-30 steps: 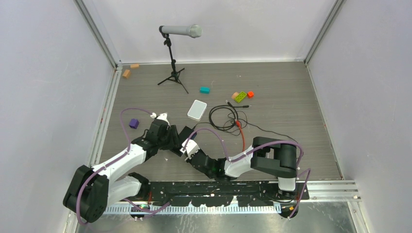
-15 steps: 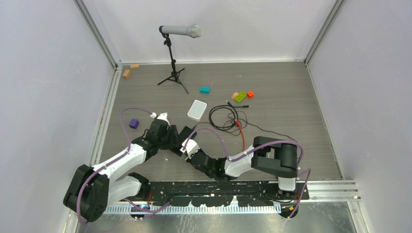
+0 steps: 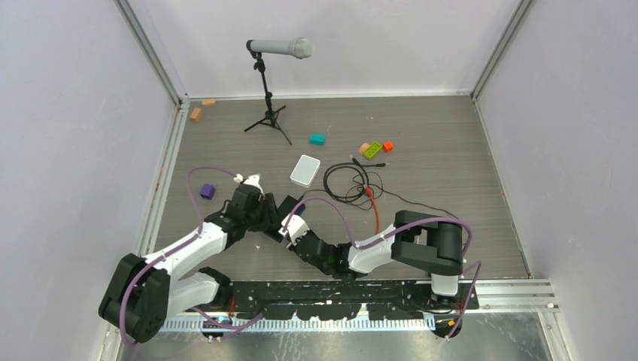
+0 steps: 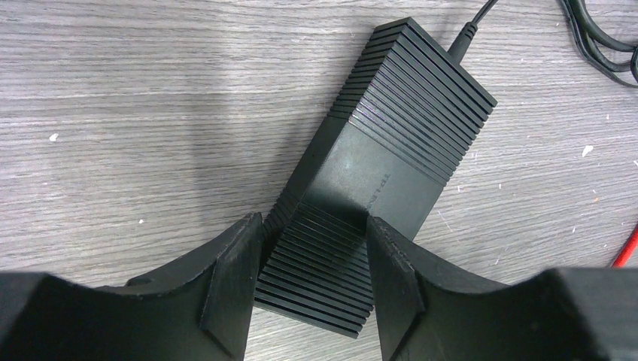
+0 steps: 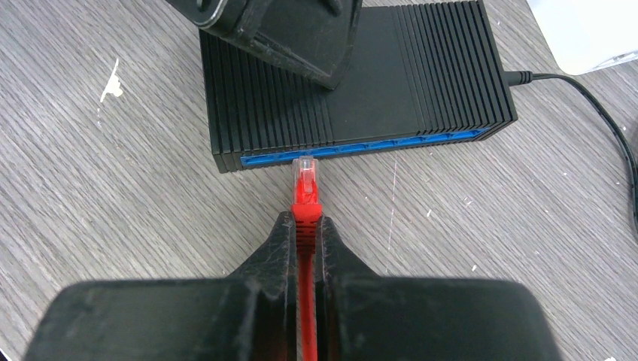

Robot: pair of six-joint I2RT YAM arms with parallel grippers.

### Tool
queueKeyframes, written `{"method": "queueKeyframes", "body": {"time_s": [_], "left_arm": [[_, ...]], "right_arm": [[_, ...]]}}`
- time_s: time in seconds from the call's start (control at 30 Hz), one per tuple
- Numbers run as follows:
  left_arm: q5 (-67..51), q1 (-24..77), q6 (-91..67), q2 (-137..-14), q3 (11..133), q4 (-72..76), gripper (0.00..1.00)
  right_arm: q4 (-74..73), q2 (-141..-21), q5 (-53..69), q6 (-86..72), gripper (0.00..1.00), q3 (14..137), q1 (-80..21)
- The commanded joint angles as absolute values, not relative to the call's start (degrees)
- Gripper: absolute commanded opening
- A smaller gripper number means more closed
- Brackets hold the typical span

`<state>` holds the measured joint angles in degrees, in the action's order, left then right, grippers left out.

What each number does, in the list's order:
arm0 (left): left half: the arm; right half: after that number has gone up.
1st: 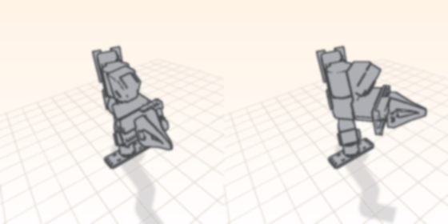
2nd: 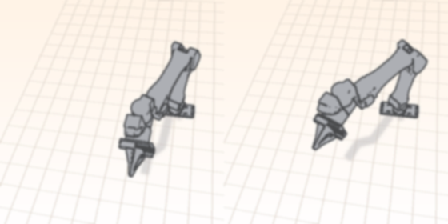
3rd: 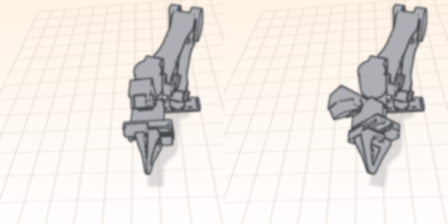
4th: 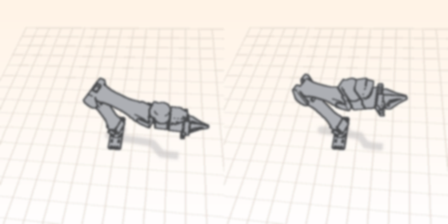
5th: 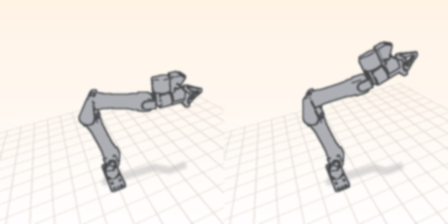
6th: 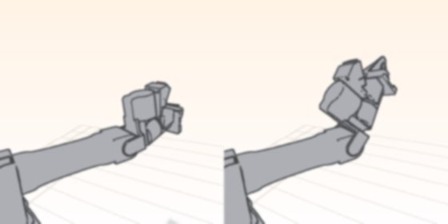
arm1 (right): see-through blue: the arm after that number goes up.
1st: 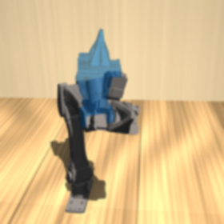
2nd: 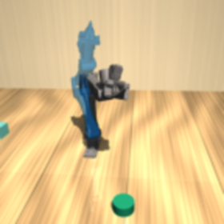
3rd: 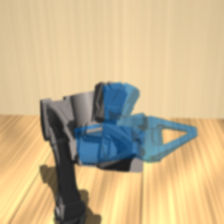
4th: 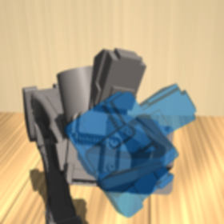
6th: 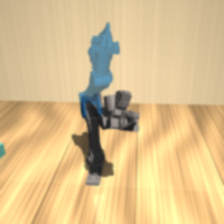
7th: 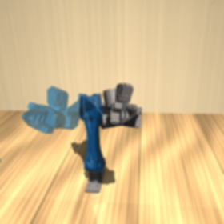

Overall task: Insert the plug into the switch port
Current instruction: Insert the connector into the switch port.

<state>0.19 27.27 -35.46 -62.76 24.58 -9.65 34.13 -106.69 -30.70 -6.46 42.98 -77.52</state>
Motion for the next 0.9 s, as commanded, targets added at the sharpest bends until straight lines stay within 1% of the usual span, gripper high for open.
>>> {"method": "queueKeyframes", "body": {"time_s": [0.0, 0.6, 0.87], "left_arm": [[-3.78, 27.86, -35.62, -63.46, 24.79, -8.88, 0.53], [-2.94, 27.86, -35.98, -63.69, 24.87, -9.1, 0.53], [-4.73, 27.86, -35.4, -63.92, 24.88, -8.84, 0.53]], "right_arm": [[37.92, -103.04, -29.0, -7.41, 0.0, 45.95, -77.55], [36.34, -101.76, -28.55, -7.42, 0.01, 46.16, -77.65], [39.85, -103.83, -29.66, -6.86, 0.0, 45.28, -77.49]]}}
